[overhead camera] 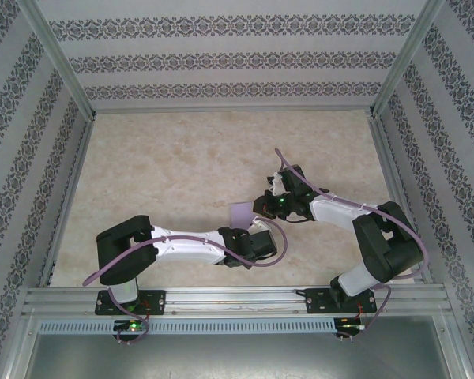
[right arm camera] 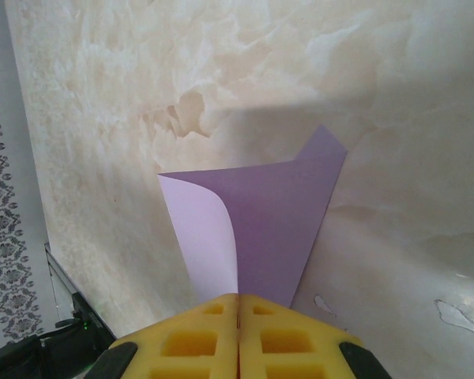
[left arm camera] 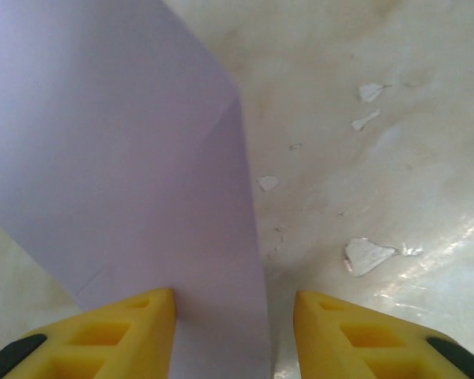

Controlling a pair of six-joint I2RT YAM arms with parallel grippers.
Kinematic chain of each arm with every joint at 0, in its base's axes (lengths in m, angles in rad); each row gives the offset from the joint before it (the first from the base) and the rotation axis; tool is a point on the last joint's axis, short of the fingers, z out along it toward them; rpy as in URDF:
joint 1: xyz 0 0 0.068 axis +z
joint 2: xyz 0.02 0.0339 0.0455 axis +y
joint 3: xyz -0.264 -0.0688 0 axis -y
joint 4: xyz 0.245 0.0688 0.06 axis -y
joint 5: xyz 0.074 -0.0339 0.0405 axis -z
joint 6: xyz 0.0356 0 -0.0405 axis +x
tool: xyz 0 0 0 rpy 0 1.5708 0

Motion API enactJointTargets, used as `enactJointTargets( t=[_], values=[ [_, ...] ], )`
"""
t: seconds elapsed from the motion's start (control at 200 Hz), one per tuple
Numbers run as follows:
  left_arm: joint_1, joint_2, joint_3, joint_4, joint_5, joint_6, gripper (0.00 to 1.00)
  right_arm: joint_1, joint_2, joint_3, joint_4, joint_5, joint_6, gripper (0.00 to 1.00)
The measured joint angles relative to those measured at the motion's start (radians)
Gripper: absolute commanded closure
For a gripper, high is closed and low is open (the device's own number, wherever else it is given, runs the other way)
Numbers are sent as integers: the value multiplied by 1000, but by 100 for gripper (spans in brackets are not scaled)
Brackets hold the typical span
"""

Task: Fold a paper plane with a square sheet of paper (fold left side to right side)
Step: Fold the wing for the fifth time at the center of the table.

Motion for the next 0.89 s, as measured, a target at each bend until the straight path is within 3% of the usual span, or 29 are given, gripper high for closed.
enactJointTargets(
  t=[0.585,0.72,0.894],
  values=[
    [0,6,0,-15,-46,-56,85,0,21,0,-1,9,-2,91],
    [0,7,0,-15,-44,-62,90,0,21,0,-12,19,-6,83],
    [0,11,-1,-14,-42,-66,93,-11,8,0,-55,58,-21,65]
  ],
)
